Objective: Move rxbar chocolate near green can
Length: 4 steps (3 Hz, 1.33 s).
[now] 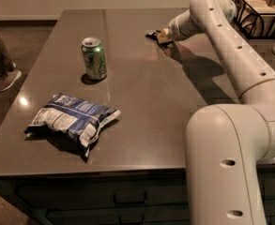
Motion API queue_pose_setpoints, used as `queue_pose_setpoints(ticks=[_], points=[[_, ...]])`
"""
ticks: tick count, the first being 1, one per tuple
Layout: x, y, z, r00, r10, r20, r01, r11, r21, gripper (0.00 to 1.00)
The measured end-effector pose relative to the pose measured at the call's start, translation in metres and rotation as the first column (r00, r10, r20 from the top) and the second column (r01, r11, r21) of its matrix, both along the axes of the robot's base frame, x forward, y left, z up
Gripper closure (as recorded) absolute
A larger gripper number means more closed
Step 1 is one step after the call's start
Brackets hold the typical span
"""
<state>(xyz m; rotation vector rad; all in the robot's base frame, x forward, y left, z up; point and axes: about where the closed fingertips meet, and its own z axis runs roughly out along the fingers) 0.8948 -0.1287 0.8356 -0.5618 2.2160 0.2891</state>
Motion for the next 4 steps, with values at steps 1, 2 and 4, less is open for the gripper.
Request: queue_pose_setpoints(ticks=[1,2,4], points=[[-0.022,0.024,0.019,0.9948,0.102,0.003,-0.102,0.994,-0.023,1.0],[-0.067,0.054,0.048,0.9674,0.253,0.0,-0.253,0.966,-0.056,1.0],[-0.137,0.094,0.064,0.8971,0.441,-0.022,-0.442,0.896,-0.047,1.0]])
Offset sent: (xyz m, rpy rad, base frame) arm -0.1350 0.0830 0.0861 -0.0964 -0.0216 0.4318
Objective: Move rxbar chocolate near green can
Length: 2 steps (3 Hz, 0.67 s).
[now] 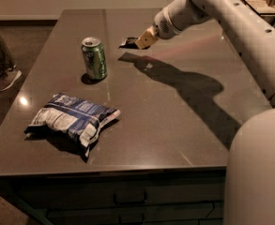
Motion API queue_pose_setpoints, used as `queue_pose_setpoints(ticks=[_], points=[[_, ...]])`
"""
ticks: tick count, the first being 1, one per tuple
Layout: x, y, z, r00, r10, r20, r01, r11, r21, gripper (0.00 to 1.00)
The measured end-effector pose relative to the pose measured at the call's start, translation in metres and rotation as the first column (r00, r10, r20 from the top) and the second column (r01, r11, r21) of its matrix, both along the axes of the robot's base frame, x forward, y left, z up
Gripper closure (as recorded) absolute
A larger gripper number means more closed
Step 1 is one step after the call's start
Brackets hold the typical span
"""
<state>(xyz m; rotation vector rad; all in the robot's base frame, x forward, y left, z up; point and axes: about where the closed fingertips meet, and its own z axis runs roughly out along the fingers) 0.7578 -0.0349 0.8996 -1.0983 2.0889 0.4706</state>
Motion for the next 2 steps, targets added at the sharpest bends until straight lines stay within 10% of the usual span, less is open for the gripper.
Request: queue_pose_setpoints(ticks=[2], points=[[-0.046,0.039,-0.023,0.9849,0.167,-0.045,-0.167,0.986,-0.003,0.84]])
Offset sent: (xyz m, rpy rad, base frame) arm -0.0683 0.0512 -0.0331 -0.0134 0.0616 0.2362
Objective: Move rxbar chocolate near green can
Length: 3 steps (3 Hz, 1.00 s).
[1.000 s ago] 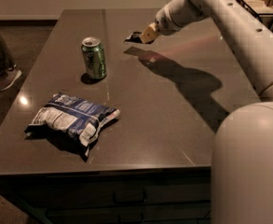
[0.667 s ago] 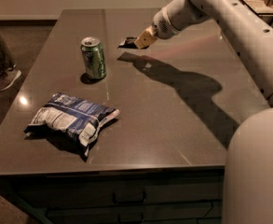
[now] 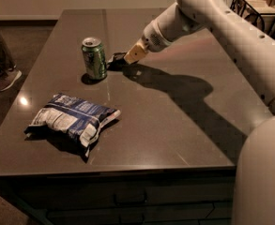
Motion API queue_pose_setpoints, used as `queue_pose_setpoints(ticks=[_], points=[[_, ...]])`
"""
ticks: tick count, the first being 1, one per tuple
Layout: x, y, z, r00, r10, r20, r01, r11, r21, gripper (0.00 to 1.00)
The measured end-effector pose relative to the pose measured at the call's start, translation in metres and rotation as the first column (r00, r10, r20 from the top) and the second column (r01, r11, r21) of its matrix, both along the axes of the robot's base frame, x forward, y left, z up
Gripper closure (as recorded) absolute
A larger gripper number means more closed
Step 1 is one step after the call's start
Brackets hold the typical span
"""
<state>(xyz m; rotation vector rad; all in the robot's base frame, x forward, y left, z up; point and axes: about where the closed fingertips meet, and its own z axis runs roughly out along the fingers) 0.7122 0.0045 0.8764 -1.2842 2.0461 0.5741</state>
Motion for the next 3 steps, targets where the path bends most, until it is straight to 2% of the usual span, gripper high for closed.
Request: queue_pose_setpoints(ticks=[1,3], points=[[-0.0149,0.0139,-0.0062,0.9978,0.065,-0.009,-0.065,0.998,0.005,0.6],[-0.0152,0.0187,-0.0105,0.9972,0.073,-0.016,-0.073,0.997,0.005,0.13]])
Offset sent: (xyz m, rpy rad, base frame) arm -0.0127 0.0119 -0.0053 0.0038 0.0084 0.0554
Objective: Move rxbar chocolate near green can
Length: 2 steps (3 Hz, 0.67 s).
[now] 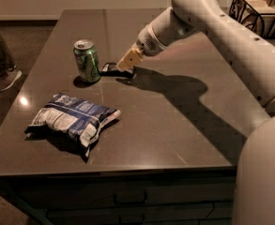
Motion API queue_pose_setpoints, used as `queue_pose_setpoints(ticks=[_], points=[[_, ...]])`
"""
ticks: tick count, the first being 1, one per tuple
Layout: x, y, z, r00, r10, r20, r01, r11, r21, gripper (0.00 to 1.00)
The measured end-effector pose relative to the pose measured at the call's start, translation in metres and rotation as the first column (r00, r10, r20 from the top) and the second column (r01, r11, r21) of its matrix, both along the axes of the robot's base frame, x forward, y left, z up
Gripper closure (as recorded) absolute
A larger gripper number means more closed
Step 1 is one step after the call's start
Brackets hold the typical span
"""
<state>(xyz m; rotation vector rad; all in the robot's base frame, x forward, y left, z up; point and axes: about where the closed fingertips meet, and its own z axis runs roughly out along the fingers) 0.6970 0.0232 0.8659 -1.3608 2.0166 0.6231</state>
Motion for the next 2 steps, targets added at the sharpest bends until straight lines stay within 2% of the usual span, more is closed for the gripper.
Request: queue_pose_setpoints(ticks=[1,2], points=[[-0.0002,0.0023,-0.0021,1.0,0.004,-0.003,-0.004,1.0,0.0,0.0],[-0.0002,0.0023,-0.0022,1.0,0.004,-0.003,-0.004,1.0,0.0,0.0]])
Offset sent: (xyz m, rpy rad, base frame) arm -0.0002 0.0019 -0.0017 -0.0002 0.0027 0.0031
